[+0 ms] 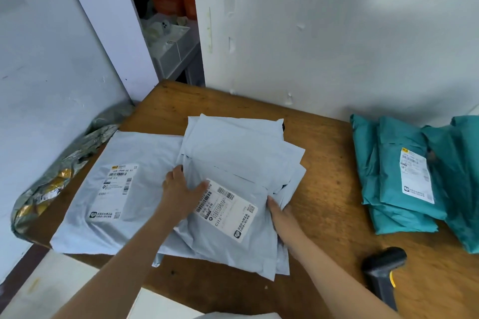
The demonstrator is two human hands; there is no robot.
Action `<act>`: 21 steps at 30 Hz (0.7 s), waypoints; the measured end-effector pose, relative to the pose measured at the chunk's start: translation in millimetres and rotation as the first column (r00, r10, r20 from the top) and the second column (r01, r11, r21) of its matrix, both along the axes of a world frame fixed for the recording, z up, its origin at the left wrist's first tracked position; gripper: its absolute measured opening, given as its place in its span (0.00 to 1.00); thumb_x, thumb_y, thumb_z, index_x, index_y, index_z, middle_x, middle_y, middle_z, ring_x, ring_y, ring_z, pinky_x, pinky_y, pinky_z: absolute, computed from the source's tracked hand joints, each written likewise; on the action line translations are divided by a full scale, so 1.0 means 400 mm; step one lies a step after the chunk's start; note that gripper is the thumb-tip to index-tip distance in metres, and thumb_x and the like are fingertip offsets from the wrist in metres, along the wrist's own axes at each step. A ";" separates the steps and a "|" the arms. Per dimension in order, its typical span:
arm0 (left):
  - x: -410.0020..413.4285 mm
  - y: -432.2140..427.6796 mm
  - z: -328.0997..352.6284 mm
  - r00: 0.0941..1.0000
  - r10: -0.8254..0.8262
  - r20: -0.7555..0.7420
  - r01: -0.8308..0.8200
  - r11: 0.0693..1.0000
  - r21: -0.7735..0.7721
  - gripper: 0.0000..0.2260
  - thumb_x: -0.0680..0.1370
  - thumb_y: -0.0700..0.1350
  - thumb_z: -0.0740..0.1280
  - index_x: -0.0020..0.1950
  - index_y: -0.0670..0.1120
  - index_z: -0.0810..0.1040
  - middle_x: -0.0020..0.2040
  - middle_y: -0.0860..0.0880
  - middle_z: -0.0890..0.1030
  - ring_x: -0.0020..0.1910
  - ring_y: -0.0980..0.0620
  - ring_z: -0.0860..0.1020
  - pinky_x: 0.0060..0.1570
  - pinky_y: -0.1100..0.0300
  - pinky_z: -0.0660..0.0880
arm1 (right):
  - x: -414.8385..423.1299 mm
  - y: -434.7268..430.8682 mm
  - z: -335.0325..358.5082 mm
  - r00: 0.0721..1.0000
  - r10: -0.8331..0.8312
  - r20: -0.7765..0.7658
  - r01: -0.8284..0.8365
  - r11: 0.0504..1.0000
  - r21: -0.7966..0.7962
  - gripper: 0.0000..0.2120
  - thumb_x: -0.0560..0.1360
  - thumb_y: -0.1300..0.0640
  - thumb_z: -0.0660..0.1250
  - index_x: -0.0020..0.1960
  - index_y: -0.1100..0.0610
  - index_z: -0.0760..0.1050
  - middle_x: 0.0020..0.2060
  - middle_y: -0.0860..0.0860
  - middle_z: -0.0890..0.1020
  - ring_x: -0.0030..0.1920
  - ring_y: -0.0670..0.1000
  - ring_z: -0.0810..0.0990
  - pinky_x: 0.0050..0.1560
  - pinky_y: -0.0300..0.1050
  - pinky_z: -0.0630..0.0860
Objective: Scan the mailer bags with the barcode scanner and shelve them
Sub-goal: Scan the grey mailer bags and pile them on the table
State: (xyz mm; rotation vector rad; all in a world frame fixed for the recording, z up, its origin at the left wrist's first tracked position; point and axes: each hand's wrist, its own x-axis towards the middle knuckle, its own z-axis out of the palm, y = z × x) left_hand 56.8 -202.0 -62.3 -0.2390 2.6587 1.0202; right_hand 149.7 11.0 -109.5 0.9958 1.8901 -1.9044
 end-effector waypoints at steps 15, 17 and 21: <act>-0.120 0.020 -0.083 0.942 -0.039 0.334 -0.096 0.921 0.379 0.46 0.53 0.59 0.80 0.65 0.45 0.67 0.60 0.49 0.78 0.57 0.47 0.78 0.59 0.50 0.75 | -0.051 0.075 -0.016 0.994 -0.085 0.069 0.106 0.906 -0.411 0.30 0.60 0.47 0.79 0.58 0.58 0.79 0.50 0.59 0.85 0.49 0.60 0.84 0.52 0.54 0.78; -0.162 -0.001 -0.194 0.936 -0.060 0.347 -0.106 0.891 0.441 0.51 0.48 0.62 0.82 0.66 0.46 0.67 0.60 0.48 0.79 0.57 0.47 0.79 0.59 0.47 0.76 | -0.049 0.075 -0.018 0.993 -0.082 0.091 0.112 0.904 -0.412 0.30 0.59 0.47 0.81 0.58 0.58 0.80 0.51 0.59 0.85 0.50 0.60 0.84 0.55 0.55 0.78; -0.160 0.047 -0.067 0.928 -0.078 0.363 -0.148 0.819 0.555 0.35 0.54 0.46 0.84 0.59 0.46 0.76 0.54 0.46 0.84 0.52 0.45 0.83 0.55 0.49 0.77 | -0.075 0.074 0.006 0.990 -0.124 0.067 0.139 0.938 -0.316 0.33 0.57 0.48 0.82 0.59 0.60 0.79 0.43 0.54 0.87 0.43 0.53 0.87 0.42 0.44 0.81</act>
